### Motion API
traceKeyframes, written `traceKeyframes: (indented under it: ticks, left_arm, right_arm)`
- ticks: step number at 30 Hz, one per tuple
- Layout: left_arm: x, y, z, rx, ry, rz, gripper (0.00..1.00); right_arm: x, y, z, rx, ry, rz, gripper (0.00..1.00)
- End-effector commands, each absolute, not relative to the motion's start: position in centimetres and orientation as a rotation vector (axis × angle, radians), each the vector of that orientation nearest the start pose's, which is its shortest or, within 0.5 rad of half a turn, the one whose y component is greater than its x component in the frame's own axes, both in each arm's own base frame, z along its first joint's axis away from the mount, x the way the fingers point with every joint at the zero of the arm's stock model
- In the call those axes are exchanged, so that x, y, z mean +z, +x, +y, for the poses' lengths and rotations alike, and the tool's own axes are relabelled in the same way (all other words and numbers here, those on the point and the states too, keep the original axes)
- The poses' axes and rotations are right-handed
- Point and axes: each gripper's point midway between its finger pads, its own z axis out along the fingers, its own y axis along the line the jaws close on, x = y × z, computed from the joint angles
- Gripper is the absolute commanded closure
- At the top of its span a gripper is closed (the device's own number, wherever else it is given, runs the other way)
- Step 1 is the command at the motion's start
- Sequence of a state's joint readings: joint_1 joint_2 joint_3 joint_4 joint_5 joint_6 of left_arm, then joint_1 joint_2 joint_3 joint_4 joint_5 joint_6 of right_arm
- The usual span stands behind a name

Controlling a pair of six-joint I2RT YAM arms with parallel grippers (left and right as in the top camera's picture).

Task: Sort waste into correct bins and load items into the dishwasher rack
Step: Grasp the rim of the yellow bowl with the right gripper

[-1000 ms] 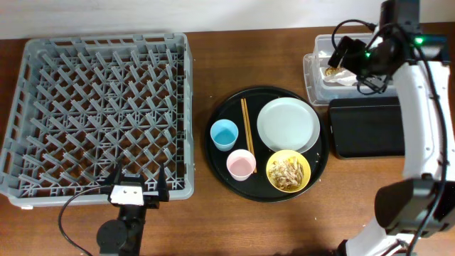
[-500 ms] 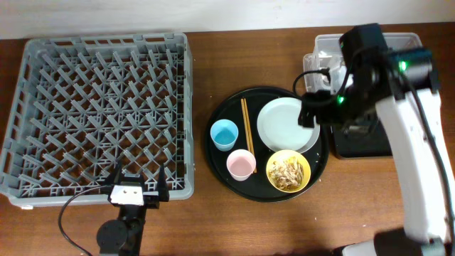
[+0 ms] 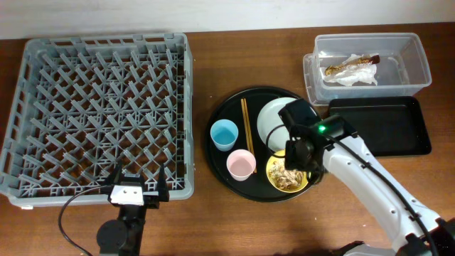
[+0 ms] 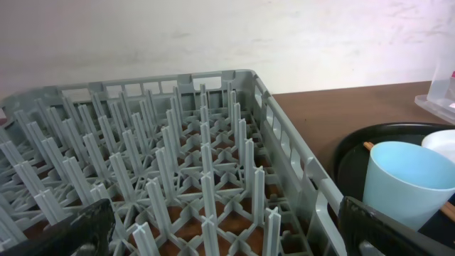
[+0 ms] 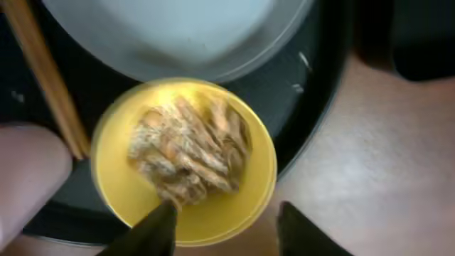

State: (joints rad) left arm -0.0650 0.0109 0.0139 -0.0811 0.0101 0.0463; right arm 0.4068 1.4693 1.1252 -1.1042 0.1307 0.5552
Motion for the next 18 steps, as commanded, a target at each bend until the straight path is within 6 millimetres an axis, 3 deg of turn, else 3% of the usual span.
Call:
traceKeyframes:
  ticks: [1, 4, 7, 9, 14, 18]
  left_arm:
    - [15.6, 24.5, -1.6, -0.004, 0.106, 1.647, 0.0]
    - [15.6, 24.5, -1.6, -0.004, 0.106, 1.647, 0.0]
    - [15.6, 24.5, -1.6, -0.004, 0.106, 1.647, 0.0]
    - [15.6, 24.5, -1.6, -0.004, 0.106, 1.647, 0.0]
    - [15.6, 24.5, -1.6, -0.004, 0.106, 1.647, 0.0]
    - [15.6, 24.5, -1.6, -0.004, 0.106, 1.647, 0.0]
  right_arm:
    - [10.2, 27.8, 11.0, 0.068, 0.242, 2.92, 0.59]
    - [8.2, 28.8, 12.1, 0.103, 0.304, 2.948, 0.58]
    - [4.4, 28.1, 13.7, 0.144, 0.297, 3.083, 0.53]
    - [3.4, 27.9, 14.2, 0.137, 0.281, 3.11, 0.53]
    - [4.3, 27.5, 14.3, 0.152, 0.283, 3.127, 0.53]
    - [7.7, 27.8, 14.7, 0.201, 0.266, 3.103, 0.52]
